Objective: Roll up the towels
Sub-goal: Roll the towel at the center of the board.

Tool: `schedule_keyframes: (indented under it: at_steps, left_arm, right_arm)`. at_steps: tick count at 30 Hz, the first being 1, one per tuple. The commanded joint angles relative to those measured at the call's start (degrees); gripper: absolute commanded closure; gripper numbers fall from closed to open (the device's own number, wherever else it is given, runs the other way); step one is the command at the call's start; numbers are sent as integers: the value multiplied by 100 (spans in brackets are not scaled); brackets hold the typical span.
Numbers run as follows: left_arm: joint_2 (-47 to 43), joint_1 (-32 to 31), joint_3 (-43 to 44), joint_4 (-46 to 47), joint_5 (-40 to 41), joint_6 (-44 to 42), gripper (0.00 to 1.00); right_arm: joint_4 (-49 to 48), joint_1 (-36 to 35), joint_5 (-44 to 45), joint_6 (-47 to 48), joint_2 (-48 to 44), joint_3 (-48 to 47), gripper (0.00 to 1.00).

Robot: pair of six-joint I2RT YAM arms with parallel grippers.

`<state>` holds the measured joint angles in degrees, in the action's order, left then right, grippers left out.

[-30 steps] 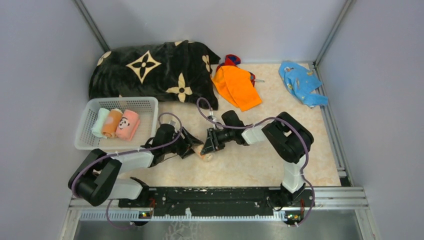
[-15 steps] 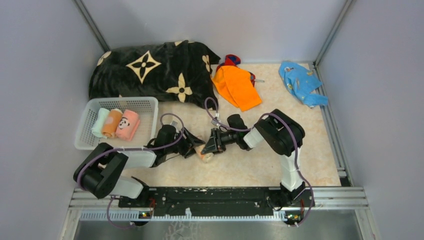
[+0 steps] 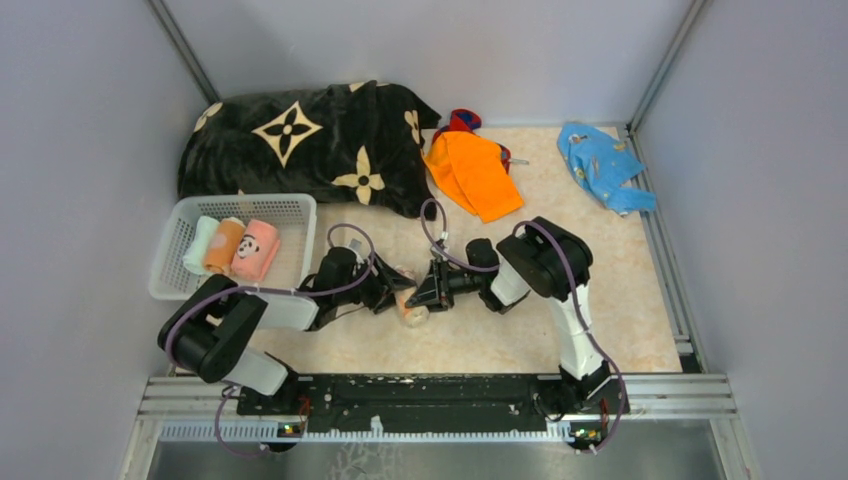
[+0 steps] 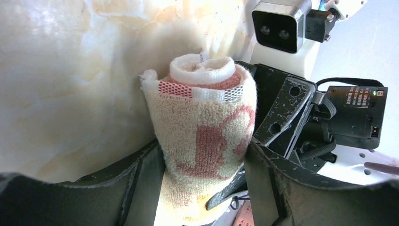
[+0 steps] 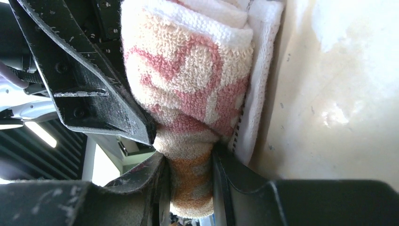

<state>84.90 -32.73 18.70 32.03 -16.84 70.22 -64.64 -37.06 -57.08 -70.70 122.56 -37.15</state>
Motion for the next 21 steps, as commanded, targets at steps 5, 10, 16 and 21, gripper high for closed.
schedule_keyframes:
  at_steps: [5, 10, 16, 21]
  left_arm:
    - [405, -156, 407, -1513, 398, -685, 31]
    - [709, -389, 972, -2286, 598, -955, 31]
    - [1254, -678, 1767, -3416, 995, -1192, 34]
    - [1296, -954, 2180, -4154, 1562, -1395, 37]
  right_arm:
    - [-165, -100, 7, -269, 397, 155, 77]
    - [-258, -107, 2, -313, 465, 137, 77]
    - [-291, -40, 71, -284, 451, 181, 77]
    - [-41, 14, 168, -85, 338, 216, 76]
